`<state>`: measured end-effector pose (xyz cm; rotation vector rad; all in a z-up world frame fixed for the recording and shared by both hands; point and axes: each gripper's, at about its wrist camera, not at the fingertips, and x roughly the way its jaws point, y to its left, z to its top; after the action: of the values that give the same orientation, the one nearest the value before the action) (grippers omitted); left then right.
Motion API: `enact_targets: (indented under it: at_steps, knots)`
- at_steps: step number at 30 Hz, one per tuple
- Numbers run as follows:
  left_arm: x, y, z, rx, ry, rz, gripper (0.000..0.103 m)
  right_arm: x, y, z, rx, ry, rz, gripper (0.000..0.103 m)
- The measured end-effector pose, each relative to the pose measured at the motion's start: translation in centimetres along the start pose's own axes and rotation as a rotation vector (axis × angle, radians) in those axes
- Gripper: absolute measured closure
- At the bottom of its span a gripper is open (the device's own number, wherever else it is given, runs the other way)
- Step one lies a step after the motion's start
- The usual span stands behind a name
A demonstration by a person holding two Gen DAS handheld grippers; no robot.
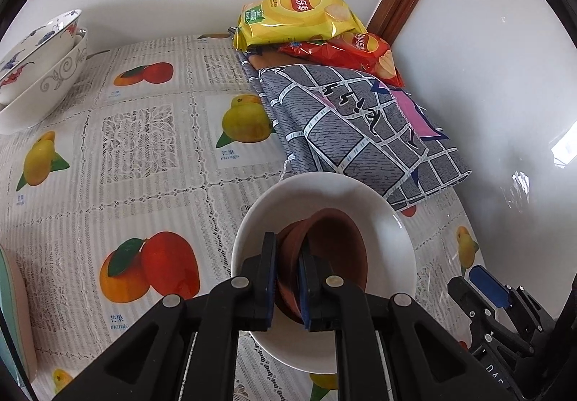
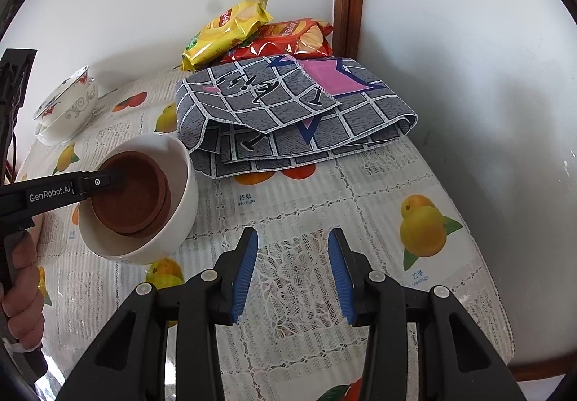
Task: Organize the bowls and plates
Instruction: 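Open the left gripper and close it on the white bowl rim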
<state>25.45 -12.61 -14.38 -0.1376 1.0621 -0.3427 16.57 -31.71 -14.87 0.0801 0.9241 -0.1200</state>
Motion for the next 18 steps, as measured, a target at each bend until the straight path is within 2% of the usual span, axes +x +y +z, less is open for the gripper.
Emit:
enact_targets:
  at_steps: [7, 10, 13, 18]
  knots:
    - [0.0, -0.1, 0.0, 0.019, 0.021, -0.015, 0.088, -0.2, 0.8, 0.1, -0.018, -0.006, 0.011, 0.063]
    - [-0.3, -0.4, -0.1, 0.043, 0.031, -0.009, 0.082, -0.3, 1.1, 0.1, -0.024, -0.006, 0.018, 0.063]
    - [-1.3, -0.7, -0.1, 0.063, 0.008, 0.008, 0.078, -0.6, 1.4, 0.1, -0.03, -0.009, 0.022, 0.063]
    - [-3.2, -0.2, 0.1, 0.059, -0.037, 0.025, 0.077, -1.1, 2.0, 0.9, -0.035, -0.031, 0.064, 0.063]
